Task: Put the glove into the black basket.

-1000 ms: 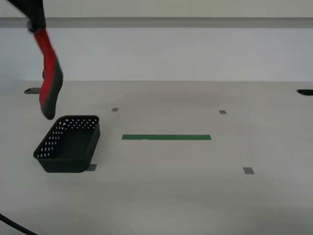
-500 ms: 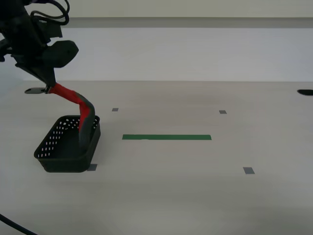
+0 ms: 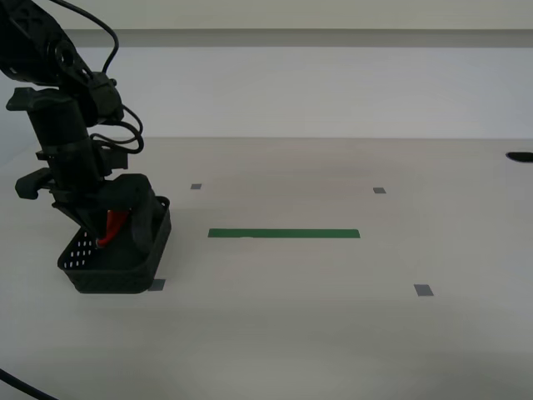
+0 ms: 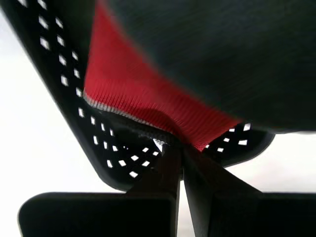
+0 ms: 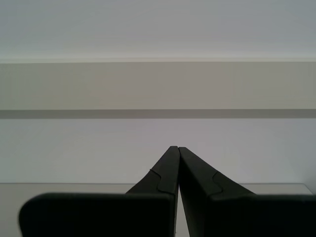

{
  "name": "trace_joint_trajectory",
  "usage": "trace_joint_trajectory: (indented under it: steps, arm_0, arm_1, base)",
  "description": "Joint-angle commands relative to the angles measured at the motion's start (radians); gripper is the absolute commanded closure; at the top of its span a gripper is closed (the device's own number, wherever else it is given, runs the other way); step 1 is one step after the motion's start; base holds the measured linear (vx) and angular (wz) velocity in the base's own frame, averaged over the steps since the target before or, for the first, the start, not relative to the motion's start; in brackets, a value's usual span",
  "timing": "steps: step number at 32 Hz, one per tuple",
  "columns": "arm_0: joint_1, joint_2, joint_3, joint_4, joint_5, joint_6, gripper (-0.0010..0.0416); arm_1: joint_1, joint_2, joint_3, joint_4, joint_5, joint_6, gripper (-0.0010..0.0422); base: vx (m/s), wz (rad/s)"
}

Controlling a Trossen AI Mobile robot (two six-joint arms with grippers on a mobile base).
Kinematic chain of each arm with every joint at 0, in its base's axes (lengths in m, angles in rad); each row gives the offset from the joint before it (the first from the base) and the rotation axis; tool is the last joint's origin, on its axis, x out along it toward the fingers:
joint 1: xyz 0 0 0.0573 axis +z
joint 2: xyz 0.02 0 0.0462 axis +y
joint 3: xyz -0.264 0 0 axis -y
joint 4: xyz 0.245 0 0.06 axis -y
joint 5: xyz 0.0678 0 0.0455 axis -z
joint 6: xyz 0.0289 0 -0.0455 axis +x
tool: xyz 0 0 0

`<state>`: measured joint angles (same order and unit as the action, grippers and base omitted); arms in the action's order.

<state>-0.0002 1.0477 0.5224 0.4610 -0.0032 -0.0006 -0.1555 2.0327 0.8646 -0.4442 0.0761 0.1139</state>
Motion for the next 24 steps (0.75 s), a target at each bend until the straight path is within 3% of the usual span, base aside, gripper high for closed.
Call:
trace_joint_trajectory:
  steps: [1, 4, 9, 11, 15, 16, 20, 24]
  arm_0:
    - [0.001, 0.0, 0.001, 0.0, 0.0, 0.0, 0.0405]
    - [0.001, 0.0, 0.001, 0.002, 0.001, 0.0, 0.0405]
    - [0.001, 0.001, 0.001, 0.002, 0.0, 0.0, 0.0405]
    - [0.001, 0.0, 0.001, 0.002, 0.0, 0.0, 0.0405]
    - [0.001, 0.0, 0.001, 0.002, 0.0, 0.0, 0.0405]
    - [0.001, 0.0, 0.001, 0.002, 0.0, 0.0, 0.0405]
    - [0.001, 0.0, 0.001, 0.001, 0.0, 0.0, 0.0405]
    - [0.001, 0.0, 0.001, 0.001, 0.0, 0.0, 0.0405]
  arm_1:
    - [0.003, 0.026, 0.007, 0.034, 0.0, -0.002, 0.0412]
    - [0.005, 0.012, 0.011, 0.031, 0.0, -0.024, 0.0407]
    - [0.005, 0.009, 0.028, -0.068, 0.0, -0.024, 0.0275]
    - [0.005, 0.008, 0.028, -0.072, 0.0, -0.025, 0.0239]
    - [0.004, -0.004, 0.035, -0.11, 0.0, -0.029, 0.0206]
    - [0.004, -0.028, 0.062, -0.184, 0.0, -0.03, 0.0216]
    - [0.003, -0.145, 0.073, -0.19, 0.001, -0.045, 0.0285]
    - [0.003, -0.312, 0.076, -0.182, 0.04, -0.055, 0.0418]
  base:
    - [0.0, 0.0]
    - [0.0, 0.0]
    - [0.0, 0.0]
    - [0.0, 0.0]
    - [0.0, 0.0]
    - [0.0, 0.0]
    - [0.0, 0.0]
    - [0.0, 0.0]
